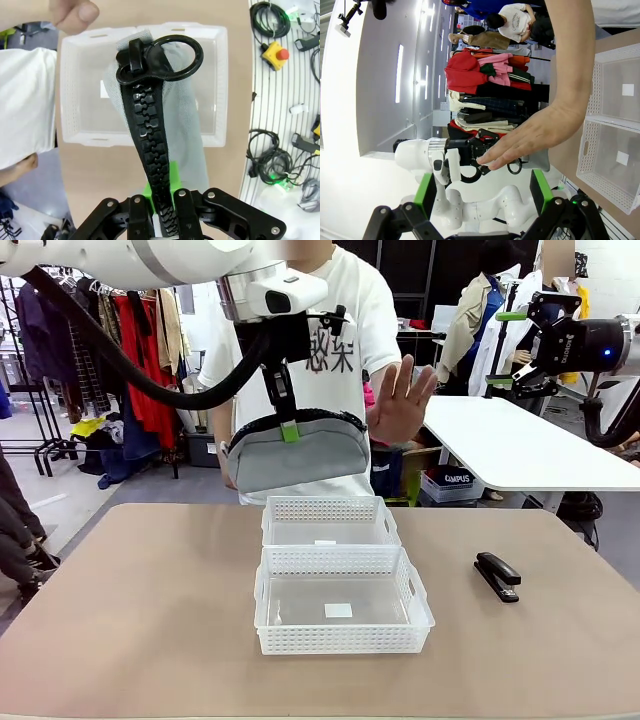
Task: Distribute items into two baskets.
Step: Move the picked Pencil pouch towards the Organizing basket indicated by the person, stopping as directed, then place the picked Pencil pouch into the Organizing basket as instructed by the person.
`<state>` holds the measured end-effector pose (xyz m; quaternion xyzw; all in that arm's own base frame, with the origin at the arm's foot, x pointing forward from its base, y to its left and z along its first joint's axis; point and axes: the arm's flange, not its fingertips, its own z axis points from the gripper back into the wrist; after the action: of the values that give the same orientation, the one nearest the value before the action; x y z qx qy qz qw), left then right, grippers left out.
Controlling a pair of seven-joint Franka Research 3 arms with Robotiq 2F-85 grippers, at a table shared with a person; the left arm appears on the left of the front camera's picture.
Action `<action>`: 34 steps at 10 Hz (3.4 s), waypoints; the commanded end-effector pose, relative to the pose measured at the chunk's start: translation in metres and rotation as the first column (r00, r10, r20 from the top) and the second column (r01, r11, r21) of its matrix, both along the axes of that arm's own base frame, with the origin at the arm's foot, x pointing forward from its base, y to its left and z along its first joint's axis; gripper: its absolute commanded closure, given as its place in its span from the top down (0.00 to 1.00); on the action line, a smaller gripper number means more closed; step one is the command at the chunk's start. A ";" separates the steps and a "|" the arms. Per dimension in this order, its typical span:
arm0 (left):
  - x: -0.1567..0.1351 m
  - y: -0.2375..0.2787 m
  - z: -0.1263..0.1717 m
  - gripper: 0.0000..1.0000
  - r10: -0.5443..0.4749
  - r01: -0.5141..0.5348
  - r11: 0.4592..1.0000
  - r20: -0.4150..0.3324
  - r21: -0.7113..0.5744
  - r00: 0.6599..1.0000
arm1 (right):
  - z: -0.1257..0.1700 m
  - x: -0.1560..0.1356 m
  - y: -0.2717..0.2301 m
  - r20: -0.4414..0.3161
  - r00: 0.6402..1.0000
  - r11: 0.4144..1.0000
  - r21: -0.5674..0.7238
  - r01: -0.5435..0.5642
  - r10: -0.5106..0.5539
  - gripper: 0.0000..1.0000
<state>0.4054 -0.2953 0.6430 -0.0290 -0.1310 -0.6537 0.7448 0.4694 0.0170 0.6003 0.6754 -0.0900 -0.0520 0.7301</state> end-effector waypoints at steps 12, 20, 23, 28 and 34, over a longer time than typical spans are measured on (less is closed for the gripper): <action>0.001 -0.002 0.000 0.00 -0.004 0.004 1.000 0.006 -0.001 1.000 | 0.001 0.000 0.000 0.000 1.000 1.000 0.000 0.000 0.000 1.00; 0.001 -0.002 0.000 0.00 -0.004 0.004 1.000 0.006 -0.001 1.000 | 0.001 0.000 0.000 0.000 1.000 1.000 0.000 0.000 0.000 1.00; 0.001 -0.002 0.000 0.00 -0.004 0.004 1.000 0.006 -0.001 1.000 | 0.001 0.000 0.000 0.000 1.000 1.000 0.000 0.000 0.000 1.00; 0.001 -0.002 0.000 0.00 -0.004 0.004 1.000 0.006 -0.001 1.000 | 0.001 0.000 0.000 0.000 1.000 1.000 0.000 0.000 0.000 1.00; 0.001 -0.002 0.000 0.00 -0.004 0.004 1.000 0.006 -0.001 1.000 | 0.001 0.000 0.000 0.000 1.000 1.000 0.000 0.000 0.000 1.00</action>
<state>0.4057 -0.2979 0.6404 -0.0295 -0.1282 -0.6554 0.7438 0.4694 0.0170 0.6003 0.6754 -0.0901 -0.0520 0.7301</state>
